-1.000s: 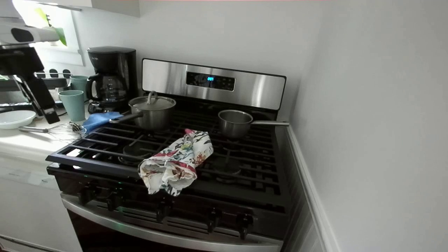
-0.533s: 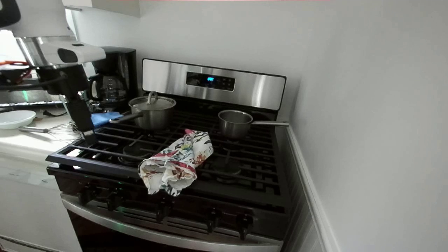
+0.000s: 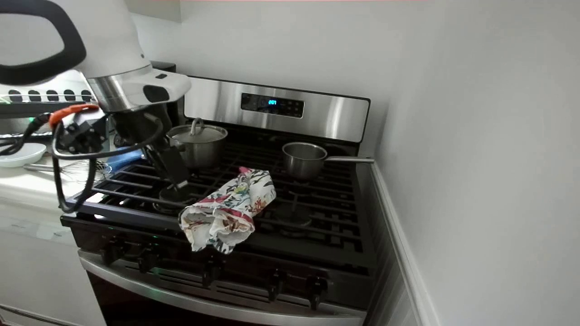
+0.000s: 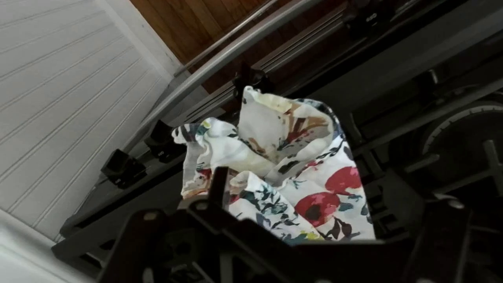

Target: Pick up the kitchen towel and hang it on the oven door handle

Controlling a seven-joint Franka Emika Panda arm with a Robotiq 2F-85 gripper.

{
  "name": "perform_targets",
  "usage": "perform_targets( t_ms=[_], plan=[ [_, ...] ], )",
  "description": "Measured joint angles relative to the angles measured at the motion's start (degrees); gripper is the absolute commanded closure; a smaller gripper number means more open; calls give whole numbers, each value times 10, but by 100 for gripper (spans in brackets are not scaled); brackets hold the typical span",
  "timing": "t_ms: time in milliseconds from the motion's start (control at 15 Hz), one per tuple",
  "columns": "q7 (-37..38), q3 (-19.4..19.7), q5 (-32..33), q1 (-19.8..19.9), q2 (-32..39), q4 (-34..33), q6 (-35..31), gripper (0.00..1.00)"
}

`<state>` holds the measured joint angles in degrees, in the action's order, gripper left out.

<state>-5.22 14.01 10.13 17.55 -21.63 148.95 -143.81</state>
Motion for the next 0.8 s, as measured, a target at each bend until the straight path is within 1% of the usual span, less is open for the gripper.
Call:
perform_targets(
  t_ms=[200, 533, 600, 800],
  plan=[
    [-20, 19, 0, 1, 50, -30, -19, 0],
    [-15, 17, 2, 2, 52, -30, -22, 0],
    [-7, 17, 7, 5, 58, -30, -33, 0],
    [13, 17, 34, 20, 96, -32, -93, 0]
  ],
)
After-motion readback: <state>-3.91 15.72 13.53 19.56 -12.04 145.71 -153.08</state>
